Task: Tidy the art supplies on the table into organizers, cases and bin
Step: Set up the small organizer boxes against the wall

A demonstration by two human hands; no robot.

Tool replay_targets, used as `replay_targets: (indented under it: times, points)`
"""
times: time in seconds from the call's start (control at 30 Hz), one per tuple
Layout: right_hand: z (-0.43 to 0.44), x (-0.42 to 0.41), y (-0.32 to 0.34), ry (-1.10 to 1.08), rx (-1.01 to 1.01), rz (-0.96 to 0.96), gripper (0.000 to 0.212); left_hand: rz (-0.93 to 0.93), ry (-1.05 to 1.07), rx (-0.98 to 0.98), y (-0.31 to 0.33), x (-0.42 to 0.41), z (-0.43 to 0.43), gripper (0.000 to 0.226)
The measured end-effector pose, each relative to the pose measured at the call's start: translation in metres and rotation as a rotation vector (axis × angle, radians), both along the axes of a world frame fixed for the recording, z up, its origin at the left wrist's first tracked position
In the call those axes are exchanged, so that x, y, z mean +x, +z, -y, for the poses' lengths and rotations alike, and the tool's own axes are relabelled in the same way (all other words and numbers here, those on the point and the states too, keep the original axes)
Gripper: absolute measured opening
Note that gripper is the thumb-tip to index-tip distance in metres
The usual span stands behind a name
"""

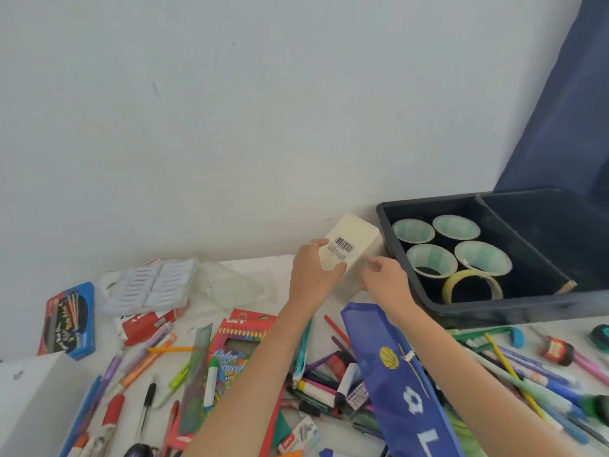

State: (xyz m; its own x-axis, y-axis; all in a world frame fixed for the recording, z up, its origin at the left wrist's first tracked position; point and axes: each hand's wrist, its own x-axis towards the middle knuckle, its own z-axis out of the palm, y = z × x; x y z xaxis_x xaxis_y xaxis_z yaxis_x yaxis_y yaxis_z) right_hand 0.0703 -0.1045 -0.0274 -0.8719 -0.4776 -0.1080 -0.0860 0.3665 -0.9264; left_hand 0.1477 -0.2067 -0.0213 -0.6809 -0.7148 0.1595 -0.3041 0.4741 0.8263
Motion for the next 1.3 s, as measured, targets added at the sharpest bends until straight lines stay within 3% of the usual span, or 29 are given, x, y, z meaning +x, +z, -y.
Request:
replay_targets:
  times: [0.17, 0.27, 0.43, 0.5, 0.6, 0.7, 0.8, 1.03, 1.2, 1.3]
  points:
    - [0.012, -0.008, -0.005, -0.041, -0.026, 0.075, 0.042, 0.217, -0.070, -0.106, -0.016, -0.028, 0.021, 0.099]
    - [0.012, -0.013, -0.011, -0.040, -0.051, 0.098, 0.042, 0.279, -0.020, -0.220, -0.024, -0.031, 0.023, 0.102]
    - [0.014, -0.019, -0.017, -0.014, -0.095, 0.108, 0.042, 0.128, 0.027, -0.182, -0.020, -0.023, 0.032, 0.095]
    - [0.015, -0.021, -0.017, -0.016, -0.123, 0.091, 0.047, 0.056, 0.085, -0.062, -0.016, -0.012, 0.034, 0.092]
    - [0.019, -0.022, -0.013, -0.063, -0.156, 0.065, 0.048, -0.162, 0.148, 0.341, -0.004, 0.006, 0.038, 0.086]
    - [0.032, -0.024, -0.006, -0.004, -0.318, 0.284, 0.039, -0.325, 0.135, 0.643, 0.009, 0.020, 0.040, 0.077]
    - [0.041, -0.020, 0.008, 0.213, -0.472, 0.451, 0.032, -0.420, 0.010, 0.792, 0.012, 0.029, 0.038, 0.066]
    - [0.043, -0.028, 0.022, 0.077, -0.491, 0.242, 0.017, -0.464, -0.059, 0.818, 0.003, 0.036, 0.037, 0.051]
    - [0.041, -0.031, 0.015, -0.054, -0.311, -0.075, 0.018, -0.421, 0.106, 0.579, 0.004, 0.026, 0.029, 0.050]
    - [0.039, -0.028, 0.013, -0.055, -0.227, -0.285, 0.020, -0.366, 0.084, 0.439, 0.014, 0.010, 0.018, 0.021]
